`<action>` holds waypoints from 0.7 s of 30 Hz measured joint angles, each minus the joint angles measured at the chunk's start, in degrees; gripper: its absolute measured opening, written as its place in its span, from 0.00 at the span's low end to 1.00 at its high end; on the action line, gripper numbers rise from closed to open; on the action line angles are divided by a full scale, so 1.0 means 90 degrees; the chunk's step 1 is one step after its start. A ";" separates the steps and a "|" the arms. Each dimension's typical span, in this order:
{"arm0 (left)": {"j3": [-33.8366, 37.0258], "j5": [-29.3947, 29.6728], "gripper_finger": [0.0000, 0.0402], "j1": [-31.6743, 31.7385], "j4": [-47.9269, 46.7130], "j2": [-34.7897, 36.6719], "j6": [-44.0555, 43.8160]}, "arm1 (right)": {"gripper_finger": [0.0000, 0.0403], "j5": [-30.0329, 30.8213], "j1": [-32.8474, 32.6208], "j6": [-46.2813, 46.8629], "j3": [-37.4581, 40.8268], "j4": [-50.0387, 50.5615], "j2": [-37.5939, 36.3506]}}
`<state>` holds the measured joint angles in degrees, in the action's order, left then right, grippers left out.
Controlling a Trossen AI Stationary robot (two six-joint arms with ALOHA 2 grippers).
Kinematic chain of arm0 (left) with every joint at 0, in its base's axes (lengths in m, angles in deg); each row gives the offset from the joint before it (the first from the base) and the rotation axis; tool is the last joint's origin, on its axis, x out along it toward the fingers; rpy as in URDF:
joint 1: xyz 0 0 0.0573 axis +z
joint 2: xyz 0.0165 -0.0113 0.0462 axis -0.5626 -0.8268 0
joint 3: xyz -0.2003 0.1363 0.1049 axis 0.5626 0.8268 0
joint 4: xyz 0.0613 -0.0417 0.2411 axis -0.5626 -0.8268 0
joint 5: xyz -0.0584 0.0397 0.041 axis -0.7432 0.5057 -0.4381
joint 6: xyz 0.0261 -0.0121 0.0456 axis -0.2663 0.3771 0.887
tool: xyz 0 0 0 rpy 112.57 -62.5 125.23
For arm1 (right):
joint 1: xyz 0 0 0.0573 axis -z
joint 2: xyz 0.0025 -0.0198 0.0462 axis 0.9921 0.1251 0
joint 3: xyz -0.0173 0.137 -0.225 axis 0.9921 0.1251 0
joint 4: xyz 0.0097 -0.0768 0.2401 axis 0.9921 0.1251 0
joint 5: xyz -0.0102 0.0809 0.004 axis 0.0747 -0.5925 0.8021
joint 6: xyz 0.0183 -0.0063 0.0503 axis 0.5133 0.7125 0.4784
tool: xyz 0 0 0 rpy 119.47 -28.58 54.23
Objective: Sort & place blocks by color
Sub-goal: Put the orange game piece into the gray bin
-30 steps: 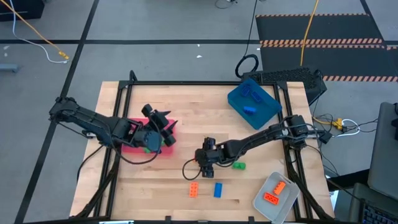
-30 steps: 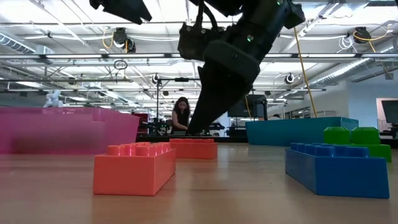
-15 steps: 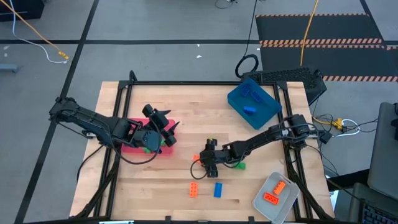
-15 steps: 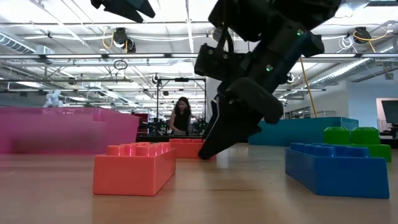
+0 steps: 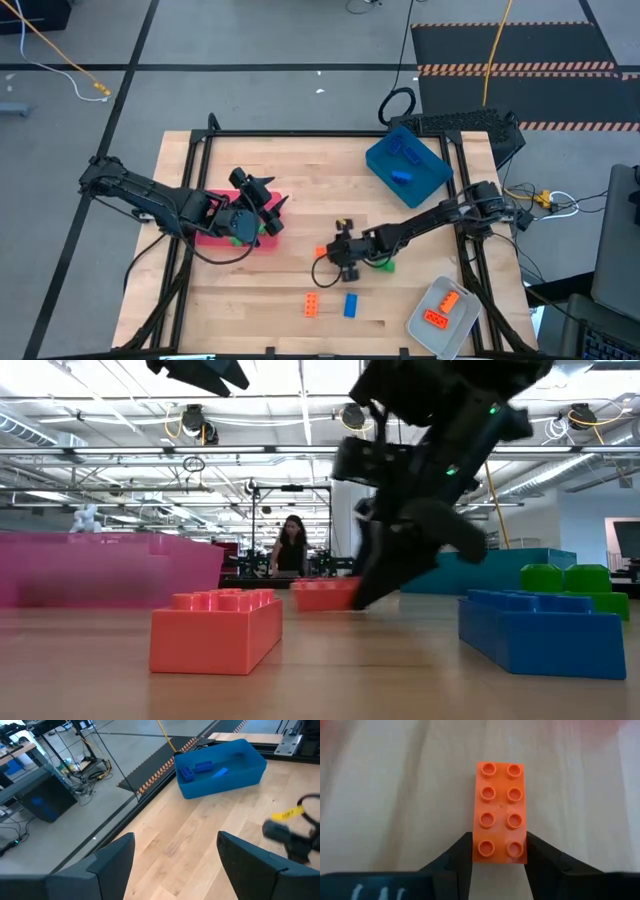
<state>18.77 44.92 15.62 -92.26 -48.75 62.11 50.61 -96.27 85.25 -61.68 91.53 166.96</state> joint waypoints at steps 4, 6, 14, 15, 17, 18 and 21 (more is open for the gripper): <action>0.0000 0.0000 0.71 0.0000 -0.0080 0.0000 0.0000 | 0.32 -0.0019 -0.0110 0.0186 0.0023 0.1201 -0.0721; 0.0000 -0.0012 0.71 0.0000 -0.0089 0.0002 0.0002 | 0.32 -0.0068 -0.0242 0.0325 0.0023 0.1920 -0.1235; 0.0000 -0.0206 0.71 0.0000 -0.0082 0.0002 0.0140 | 0.32 -0.0752 -0.0830 0.1821 0.0014 0.4146 -0.3287; 0.0000 -0.0209 0.71 0.0000 -0.0053 0.0002 0.0218 | 0.32 -0.0934 -0.0921 0.2074 0.0014 0.4302 -0.3509; 0.0000 -0.0211 0.71 0.0004 0.0122 0.0002 0.0452 | 0.32 -0.1246 -0.1131 0.2664 0.0014 0.4533 -0.3898; 0.0000 -0.0211 0.71 0.0017 0.0280 0.0002 0.0631 | 0.32 -0.1371 -0.1248 0.2971 0.0014 0.4604 -0.4070; 0.0000 -0.0221 0.71 0.0062 0.0851 0.0002 0.1327 | 0.32 -0.1402 -0.1669 0.3911 0.0028 0.4745 -0.4462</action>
<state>18.77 42.93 16.18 -84.61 -48.73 74.05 37.99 -111.29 120.45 -61.43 134.23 126.80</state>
